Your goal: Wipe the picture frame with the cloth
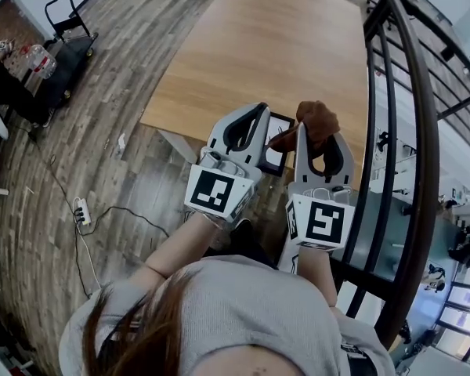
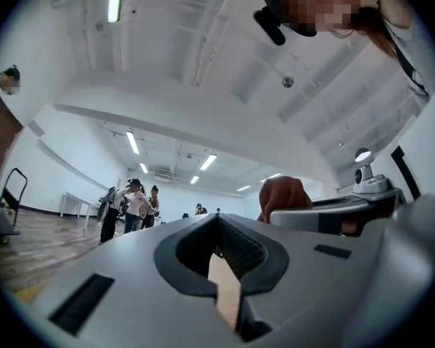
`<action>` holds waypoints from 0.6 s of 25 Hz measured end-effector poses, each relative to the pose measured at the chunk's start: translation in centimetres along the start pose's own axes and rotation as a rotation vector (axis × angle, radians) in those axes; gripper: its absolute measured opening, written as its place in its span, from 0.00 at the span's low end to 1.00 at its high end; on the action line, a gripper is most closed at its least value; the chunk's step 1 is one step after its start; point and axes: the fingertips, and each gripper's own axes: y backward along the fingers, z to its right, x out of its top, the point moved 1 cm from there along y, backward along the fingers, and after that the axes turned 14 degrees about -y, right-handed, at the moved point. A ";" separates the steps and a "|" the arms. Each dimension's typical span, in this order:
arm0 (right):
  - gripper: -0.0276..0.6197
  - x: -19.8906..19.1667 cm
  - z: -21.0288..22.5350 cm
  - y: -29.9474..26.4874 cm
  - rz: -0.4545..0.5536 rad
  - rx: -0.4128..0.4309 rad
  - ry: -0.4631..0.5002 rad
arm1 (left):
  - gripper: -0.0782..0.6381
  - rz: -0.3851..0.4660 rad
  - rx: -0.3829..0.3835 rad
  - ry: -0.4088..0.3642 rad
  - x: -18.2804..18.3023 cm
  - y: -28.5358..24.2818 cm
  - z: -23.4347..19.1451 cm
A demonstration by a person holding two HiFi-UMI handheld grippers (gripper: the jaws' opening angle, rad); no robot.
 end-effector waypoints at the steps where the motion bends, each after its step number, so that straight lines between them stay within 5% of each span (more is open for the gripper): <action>1: 0.25 0.2 -0.7 0.8 0.006 -0.006 -0.002 | 0.12 0.001 -0.006 -0.004 0.4 0.9 0.2; 15: 0.25 -0.5 -12.1 13.4 0.000 -0.075 -0.015 | 0.12 -0.042 -0.041 -0.031 4.0 16.1 2.0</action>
